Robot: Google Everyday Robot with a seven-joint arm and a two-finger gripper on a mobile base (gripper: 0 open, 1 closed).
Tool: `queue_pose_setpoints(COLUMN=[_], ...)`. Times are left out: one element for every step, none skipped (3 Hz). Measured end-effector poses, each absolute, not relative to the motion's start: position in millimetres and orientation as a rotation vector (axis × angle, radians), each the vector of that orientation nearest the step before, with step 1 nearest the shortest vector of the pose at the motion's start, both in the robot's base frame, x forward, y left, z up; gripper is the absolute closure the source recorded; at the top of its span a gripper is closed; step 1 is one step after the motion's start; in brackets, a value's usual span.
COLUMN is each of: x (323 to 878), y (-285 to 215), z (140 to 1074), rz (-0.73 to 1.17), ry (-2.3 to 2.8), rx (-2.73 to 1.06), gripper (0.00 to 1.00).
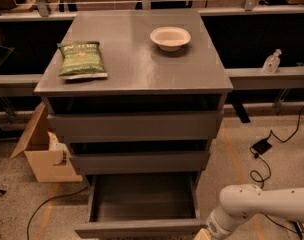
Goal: Close bottom drawer
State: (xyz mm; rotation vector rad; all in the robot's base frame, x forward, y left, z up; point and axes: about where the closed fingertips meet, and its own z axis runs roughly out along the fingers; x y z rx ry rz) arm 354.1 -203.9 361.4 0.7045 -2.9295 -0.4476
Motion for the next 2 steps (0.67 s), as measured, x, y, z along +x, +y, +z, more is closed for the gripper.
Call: queue_pose_setpoints(x=[346.3, 348.1], y=[-197.1, -185.3], z=[318.6, 279.6], rz=[-0.516, -0.595], ry=[-2.915, -2.911], rx=[0.722, 0.762], gripper=[0.42, 0.65])
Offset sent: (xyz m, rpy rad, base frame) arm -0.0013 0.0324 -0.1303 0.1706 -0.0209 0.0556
